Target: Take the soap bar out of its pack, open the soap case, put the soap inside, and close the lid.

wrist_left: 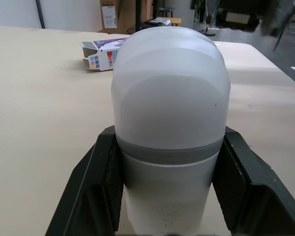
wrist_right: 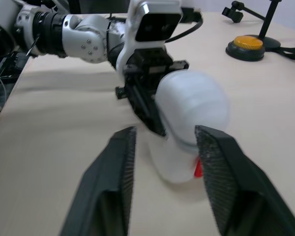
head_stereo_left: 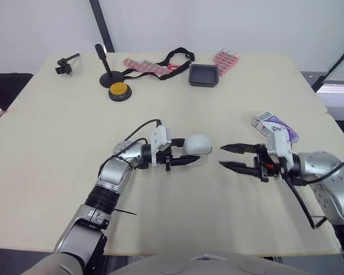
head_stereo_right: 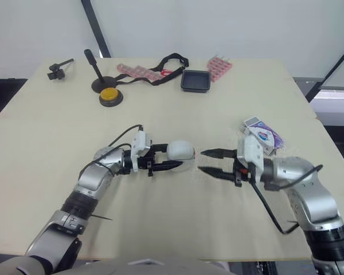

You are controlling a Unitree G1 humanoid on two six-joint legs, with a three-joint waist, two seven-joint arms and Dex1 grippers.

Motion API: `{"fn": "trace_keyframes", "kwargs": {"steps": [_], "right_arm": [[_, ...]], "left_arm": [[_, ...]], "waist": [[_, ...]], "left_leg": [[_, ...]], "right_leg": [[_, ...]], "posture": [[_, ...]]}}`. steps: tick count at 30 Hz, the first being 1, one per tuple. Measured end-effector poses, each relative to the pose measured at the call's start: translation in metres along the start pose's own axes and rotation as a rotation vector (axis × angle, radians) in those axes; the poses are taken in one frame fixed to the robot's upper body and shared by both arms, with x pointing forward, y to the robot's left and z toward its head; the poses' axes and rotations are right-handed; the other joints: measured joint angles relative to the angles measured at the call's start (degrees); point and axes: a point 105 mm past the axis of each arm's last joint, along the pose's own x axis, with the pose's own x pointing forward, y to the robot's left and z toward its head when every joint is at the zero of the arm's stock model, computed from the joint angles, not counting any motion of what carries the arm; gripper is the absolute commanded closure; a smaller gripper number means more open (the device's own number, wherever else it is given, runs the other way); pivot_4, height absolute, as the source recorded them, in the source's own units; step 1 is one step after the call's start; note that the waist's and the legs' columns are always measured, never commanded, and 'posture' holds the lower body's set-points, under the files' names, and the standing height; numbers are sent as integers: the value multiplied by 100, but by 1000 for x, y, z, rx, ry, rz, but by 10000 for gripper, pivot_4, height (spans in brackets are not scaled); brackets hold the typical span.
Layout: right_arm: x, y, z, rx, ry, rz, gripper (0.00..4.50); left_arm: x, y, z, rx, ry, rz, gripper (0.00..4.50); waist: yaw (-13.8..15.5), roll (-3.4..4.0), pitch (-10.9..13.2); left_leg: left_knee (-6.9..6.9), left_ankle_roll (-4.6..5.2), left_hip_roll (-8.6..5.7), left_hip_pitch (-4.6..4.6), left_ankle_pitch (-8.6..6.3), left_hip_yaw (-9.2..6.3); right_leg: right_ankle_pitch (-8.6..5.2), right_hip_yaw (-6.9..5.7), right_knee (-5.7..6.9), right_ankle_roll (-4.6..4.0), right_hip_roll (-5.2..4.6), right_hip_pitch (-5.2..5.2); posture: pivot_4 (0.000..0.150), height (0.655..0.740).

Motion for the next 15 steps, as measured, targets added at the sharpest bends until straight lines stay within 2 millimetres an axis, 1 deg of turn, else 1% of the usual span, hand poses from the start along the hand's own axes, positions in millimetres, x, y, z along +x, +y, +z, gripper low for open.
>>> {"fn": "trace_keyframes", "kwargs": {"steps": [1,4,8,11,14,15], "right_arm": [[-3,1,-5,-4,8,-4,9575],[-9,0,-16,-14,17,-32,146],[-11,-2,-20,-41,20,-50,146],[-12,-3,-21,-50,20,-56,146],[-11,-4,-21,-61,19,-60,146],[-11,-4,-21,-62,19,-63,146]], "left_arm": [[0,0,0,0,1,1,25604],[0,0,0,-3,2,-1,25604],[-1,0,1,-19,2,-1,25604],[-2,1,2,-72,2,6,25604],[-4,2,3,-184,5,24,25604],[-7,4,3,-268,7,38,25604]], "waist": [[-5,0,0],[-14,0,0],[-20,0,0],[-20,-1,0],[-22,0,0],[-23,0,1]], "left_leg": [[1,0,0,0,0,0],[1,3,0,0,1,0],[1,4,0,0,1,0],[1,5,0,-1,1,0],[1,5,0,-1,1,0],[1,6,0,-2,1,0]], "right_leg": [[0,0,0,0,0,0],[0,0,0,0,-1,0],[0,-2,0,-1,0,-1],[0,-2,0,0,1,-1],[0,-2,0,-1,1,-2],[0,-2,1,-1,2,-2]], "posture": [[1500,7291],[1500,7291],[1500,7291],[1500,7291],[1500,7291],[1500,7291]]}}
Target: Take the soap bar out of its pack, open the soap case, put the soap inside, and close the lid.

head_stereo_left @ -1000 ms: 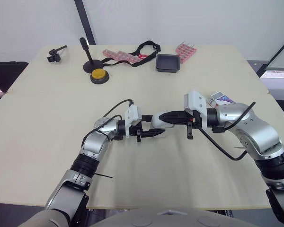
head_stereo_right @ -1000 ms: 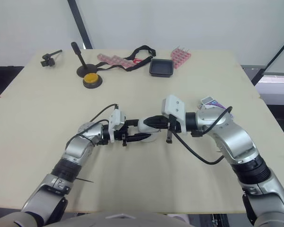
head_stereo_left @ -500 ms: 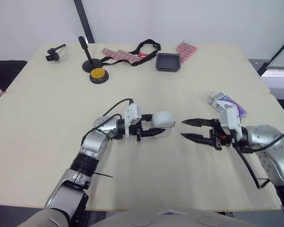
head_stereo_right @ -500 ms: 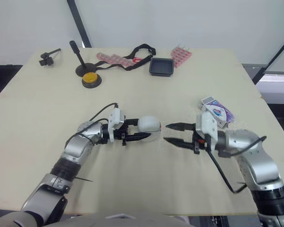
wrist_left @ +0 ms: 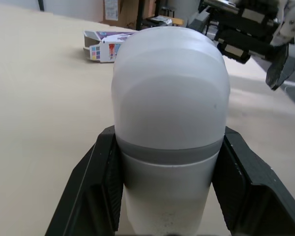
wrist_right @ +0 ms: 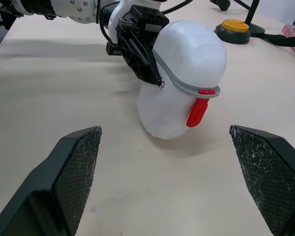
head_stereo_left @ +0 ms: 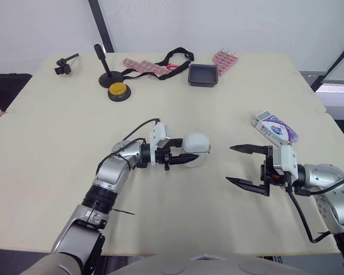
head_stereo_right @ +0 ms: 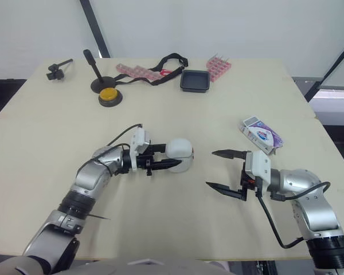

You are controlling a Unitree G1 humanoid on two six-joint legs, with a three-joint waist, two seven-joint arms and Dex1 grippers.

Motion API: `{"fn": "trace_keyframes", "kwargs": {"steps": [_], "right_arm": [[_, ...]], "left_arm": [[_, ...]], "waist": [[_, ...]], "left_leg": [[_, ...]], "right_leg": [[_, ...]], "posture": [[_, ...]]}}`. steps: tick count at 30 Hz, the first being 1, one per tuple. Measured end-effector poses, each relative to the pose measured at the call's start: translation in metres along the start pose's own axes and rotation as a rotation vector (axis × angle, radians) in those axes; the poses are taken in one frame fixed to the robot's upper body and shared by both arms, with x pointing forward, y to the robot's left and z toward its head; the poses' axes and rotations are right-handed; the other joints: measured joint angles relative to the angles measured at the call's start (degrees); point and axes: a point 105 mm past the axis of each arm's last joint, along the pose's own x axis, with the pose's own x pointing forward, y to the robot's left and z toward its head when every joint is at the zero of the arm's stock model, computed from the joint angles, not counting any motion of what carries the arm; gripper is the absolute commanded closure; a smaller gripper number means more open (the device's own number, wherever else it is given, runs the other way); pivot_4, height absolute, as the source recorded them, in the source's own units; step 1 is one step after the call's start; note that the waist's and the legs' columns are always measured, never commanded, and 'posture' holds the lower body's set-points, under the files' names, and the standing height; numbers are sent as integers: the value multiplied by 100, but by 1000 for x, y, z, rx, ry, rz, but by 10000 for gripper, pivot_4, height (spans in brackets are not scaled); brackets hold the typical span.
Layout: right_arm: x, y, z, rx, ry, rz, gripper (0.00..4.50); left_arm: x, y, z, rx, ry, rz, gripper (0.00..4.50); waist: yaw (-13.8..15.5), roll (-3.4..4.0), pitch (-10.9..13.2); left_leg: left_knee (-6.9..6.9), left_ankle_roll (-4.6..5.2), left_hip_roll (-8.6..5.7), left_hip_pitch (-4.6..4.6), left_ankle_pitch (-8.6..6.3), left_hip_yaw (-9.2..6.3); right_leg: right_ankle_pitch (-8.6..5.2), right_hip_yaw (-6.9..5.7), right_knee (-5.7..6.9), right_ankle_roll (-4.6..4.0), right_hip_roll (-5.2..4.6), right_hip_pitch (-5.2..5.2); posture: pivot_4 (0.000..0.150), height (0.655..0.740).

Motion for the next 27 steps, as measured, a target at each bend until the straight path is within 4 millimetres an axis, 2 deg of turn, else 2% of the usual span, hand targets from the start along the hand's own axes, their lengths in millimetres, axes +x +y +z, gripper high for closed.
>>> {"fn": "trace_keyframes", "kwargs": {"steps": [4,7,12,14,20,25,27], "right_arm": [[0,-1,0,5,2,-6,146],[1,0,0,9,4,-2,146],[3,2,2,7,3,6,146],[5,3,3,10,2,15,146],[6,6,3,14,2,23,146],[6,6,2,17,3,24,146],[6,6,2,18,5,24,0]], "left_arm": [[-9,4,5,-304,34,40,25604],[-12,0,8,-534,100,37,25604],[-20,-17,-8,-883,269,38,25604],[-21,-18,-17,-964,311,67,25604],[-19,-10,-24,-1053,299,118,25604],[-15,-9,-23,-1028,323,129,25604],[-13,-11,-22,-983,340,126,15420]], "waist": [[7,2,2],[26,2,2],[28,3,4],[32,2,4],[55,1,4],[43,1,3],[44,0,2]], "left_leg": [[1,-1,-2,-3,0,0],[1,-1,-7,-4,0,0],[1,-2,-9,-9,0,-1],[1,-2,-10,-10,0,-1],[2,-1,-18,-5,0,-7],[2,6,-34,-2,4,-9],[1,6,-35,1,4,-10]], "right_leg": [[0,0,1,-1,8,-2],[0,1,0,-1,11,-2],[0,-1,-8,0,12,-3],[0,1,-10,0,12,-2],[1,-2,-18,0,6,15],[2,0,-21,2,-10,22],[2,-1,-25,2,-11,26]], "posture": [[1500,7291],[1500,7291],[1500,7291],[1500,7291],[1500,7291],[1500,7291],[1500,7291]]}}
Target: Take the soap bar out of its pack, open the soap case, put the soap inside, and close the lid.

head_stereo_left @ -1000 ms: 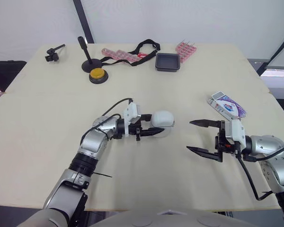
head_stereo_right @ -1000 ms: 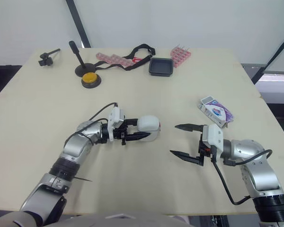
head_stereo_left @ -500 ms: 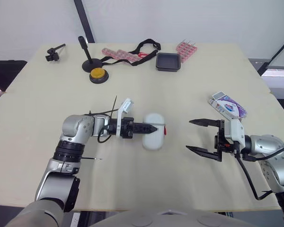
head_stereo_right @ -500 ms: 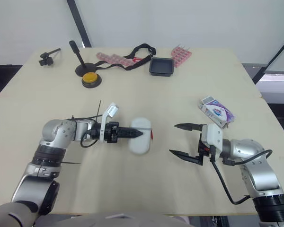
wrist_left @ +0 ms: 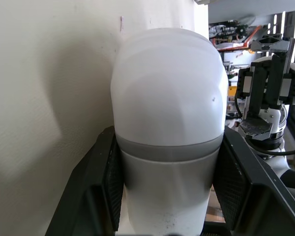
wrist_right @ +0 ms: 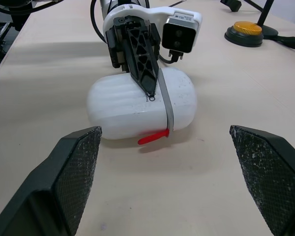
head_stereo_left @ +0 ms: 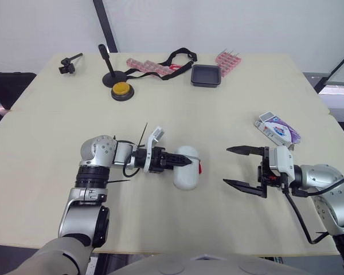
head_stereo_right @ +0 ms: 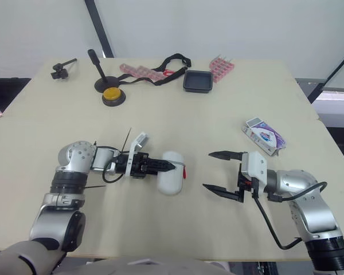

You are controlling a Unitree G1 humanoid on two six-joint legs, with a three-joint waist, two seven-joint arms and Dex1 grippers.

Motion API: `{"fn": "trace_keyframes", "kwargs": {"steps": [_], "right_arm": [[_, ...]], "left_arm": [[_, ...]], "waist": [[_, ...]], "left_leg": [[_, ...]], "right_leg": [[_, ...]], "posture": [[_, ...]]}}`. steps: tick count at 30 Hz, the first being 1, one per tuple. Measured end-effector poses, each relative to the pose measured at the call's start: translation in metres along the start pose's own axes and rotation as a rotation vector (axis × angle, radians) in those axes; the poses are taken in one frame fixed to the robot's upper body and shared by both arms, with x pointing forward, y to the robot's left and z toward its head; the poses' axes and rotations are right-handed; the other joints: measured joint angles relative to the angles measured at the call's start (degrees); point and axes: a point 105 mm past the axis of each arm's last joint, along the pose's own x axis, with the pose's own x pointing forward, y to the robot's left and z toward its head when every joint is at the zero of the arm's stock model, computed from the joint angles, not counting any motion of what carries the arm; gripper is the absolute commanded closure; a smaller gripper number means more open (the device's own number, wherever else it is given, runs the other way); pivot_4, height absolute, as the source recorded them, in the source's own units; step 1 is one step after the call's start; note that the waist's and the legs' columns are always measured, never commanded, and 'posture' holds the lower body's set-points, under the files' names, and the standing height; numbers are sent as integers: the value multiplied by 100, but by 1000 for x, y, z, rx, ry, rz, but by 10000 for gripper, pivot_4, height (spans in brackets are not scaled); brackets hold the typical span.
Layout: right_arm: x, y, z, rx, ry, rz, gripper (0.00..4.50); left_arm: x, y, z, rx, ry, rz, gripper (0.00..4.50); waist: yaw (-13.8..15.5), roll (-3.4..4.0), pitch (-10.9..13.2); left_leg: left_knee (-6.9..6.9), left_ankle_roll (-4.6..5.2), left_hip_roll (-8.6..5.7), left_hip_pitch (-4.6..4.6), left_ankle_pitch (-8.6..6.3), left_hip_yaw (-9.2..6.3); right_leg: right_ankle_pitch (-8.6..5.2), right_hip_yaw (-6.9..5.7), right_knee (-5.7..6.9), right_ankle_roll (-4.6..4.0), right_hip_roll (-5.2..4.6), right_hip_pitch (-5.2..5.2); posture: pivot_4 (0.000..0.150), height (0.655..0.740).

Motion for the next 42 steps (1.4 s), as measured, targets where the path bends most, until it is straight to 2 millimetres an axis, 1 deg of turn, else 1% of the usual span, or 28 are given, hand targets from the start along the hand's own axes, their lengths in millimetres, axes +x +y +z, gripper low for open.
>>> {"fn": "trace_keyframes", "kwargs": {"steps": [1,5,9,13,17,19,20,22,23,27,29,30,31,33,34,36,38,42], "right_arm": [[0,0,0,-1,0,0,0],[-1,-1,0,2,9,2,0],[-1,-1,-1,6,14,2,0],[-1,-1,-1,7,15,2,0],[-1,-2,-2,10,17,0,0],[-2,-3,-3,14,21,-4,0],[-3,-4,-3,15,24,-6,0],[-4,-5,-4,19,28,-13,0],[-4,-5,-5,21,29,-15,0],[-6,-8,-6,26,31,-35,0],[-8,-9,-7,40,30,-55,0],[-8,-9,-7,43,29,-60,0],[-8,-10,-6,44,21,-74,0],[-10,-9,-8,54,16,-94,0],[-11,-9,-11,52,14,-107,0],[-17,-8,-18,59,28,-127,0],[-19,-7,-22,62,30,-139,0],[-20,-6,-25,67,23,-165,0]], "left_arm": [[0,3,0,24,8,32,12680],[2,-4,0,88,28,19,166],[0,-3,1,117,30,18,166],[-7,-1,1,165,42,24,166],[-31,7,12,298,-1,101,166],[-49,14,18,413,-22,164,166],[-56,16,20,444,-32,183,166],[-71,17,27,569,-82,208,166],[-73,17,28,597,-91,209,166],[-84,17,32,836,-176,230,166],[-89,15,34,979,-257,248,166],[-90,14,35,1006,-279,250,166],[-95,11,35,1075,-359,276,166],[-101,12,29,1103,-428,317,166],[-106,17,21,1096,-458,355,166],[-107,30,5,1050,-457,399,166],[-107,38,-4,1025,-450,429,166],[-110,43,-6,1015,-459,485,166]], "waist": [[-3,0,0],[-13,4,-3],[-34,2,-1],[-121,2,1],[-191,5,6],[-205,8,15],[-204,10,18],[-186,14,24],[-168,14,24],[-116,12,25],[-119,11,26],[-117,10,26],[-124,7,27],[-138,7,26],[-151,8,26],[-154,7,26],[-135,5,28],[-124,5,28]], "left_leg": [[-1,0,0,1,0,0],[-2,2,-3,10,1,-1],[-3,7,-5,31,6,1],[-21,-2,-4,34,16,1],[-58,-6,-3,34,31,2],[-68,-6,-2,26,31,1],[-68,-6,-2,22,30,1],[-72,-5,-5,3,27,0],[-72,-3,-5,-3,25,-2],[-72,-11,-15,-15,20,-4],[-72,-13,-15,-17,16,-4],[-72,-12,-15,-17,16,-5],[-71,-8,-14,-16,12,-5],[-71,8,-12,-12,1,-4],[-70,8,-9,-10,1,-4],[-69,8,-8,-9,1,-3],[-65,10,-8,-8,3,-4],[-47,14,-9,-4,5,-2]], "right_leg": [[0,0,0,0,0,1],[0,0,-2,0,-3,8],[0,-1,-5,0,-13,27],[0,0,-6,0,-13,23],[1,-3,-15,-1,-8,11],[1,-6,-28,-1,-6,7],[1,-8,-32,-1,-2,6],[2,-15,-54,1,-2,4],[3,-19,-62,1,-2,4],[17,-25,-78,27,-10,5],[18,-26,-83,29,-11,6],[18,-27,-83,29,-11,6],[18,-28,-82,29,-11,6],[18,-28,-78,29,-11,7],[18,-26,-77,29,-9,7],[15,-25,-76,25,-9,6],[7,-24,-74,10,-10,5],[3,-20,-58,3,-13,6]], "posture": [[1500,7291],[1500,7291],[1500,7291],[1500,7291],[1500,7291],[1500,7291],[1500,7291],[1500,7291],[1500,7291],[1500,7291],[1500,7291],[1500,7291],[1500,7291],[1500,7291],[1500,7291],[1500,7291],[1500,7291],[1500,7291]]}}
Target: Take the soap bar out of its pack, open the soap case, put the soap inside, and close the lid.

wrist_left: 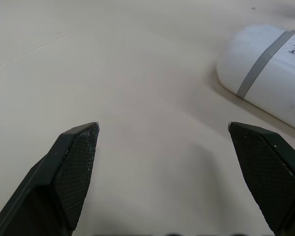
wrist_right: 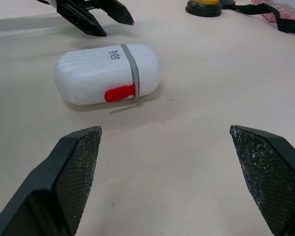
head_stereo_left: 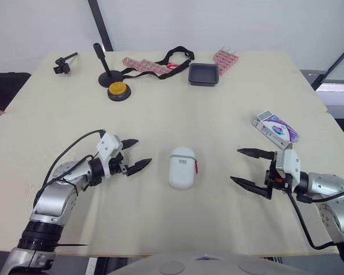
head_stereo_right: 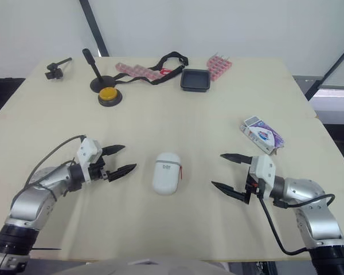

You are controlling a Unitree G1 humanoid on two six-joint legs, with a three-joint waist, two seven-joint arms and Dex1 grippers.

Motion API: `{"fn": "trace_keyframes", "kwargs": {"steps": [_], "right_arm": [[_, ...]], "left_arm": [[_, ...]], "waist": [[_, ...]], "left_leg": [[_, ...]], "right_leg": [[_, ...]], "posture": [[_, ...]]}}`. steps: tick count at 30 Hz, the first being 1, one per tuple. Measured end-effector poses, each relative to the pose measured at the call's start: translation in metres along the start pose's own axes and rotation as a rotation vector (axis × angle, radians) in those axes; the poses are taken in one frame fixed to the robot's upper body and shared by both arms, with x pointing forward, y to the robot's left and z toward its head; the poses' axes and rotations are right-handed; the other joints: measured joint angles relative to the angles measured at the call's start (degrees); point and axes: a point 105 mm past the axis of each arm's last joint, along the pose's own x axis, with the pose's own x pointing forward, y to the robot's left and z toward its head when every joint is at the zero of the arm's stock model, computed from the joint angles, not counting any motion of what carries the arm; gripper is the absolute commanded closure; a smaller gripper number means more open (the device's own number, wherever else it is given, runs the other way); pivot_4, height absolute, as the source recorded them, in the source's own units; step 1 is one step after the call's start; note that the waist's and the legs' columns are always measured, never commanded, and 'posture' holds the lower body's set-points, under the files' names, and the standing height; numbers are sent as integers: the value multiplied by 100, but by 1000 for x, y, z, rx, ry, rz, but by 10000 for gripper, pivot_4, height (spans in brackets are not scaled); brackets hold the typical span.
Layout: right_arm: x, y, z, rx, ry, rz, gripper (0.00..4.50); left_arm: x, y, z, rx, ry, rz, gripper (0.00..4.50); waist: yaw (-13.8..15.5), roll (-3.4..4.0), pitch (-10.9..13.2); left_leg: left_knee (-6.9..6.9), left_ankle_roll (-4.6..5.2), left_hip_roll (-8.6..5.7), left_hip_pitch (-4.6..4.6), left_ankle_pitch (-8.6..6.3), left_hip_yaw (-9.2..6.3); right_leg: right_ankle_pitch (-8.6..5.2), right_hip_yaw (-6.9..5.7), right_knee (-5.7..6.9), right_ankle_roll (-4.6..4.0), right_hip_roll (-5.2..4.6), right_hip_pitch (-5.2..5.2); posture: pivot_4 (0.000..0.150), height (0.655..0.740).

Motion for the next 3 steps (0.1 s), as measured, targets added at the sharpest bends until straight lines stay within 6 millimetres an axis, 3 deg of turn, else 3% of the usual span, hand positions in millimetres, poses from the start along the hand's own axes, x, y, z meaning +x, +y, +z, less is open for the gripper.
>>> {"fn": "trace_keyframes", "kwargs": {"steps": [3], "right_arm": [[-1,0,-1,1,0,-13,0]], "left_arm": [[0,5,1,23,9,35,166]], "waist": [[-21,0,0]], "left_leg": [[0,1,0,3,0,1]], "right_leg": [[0,2,6,0,1,-1]], "posture": [[1500,7291]]}}
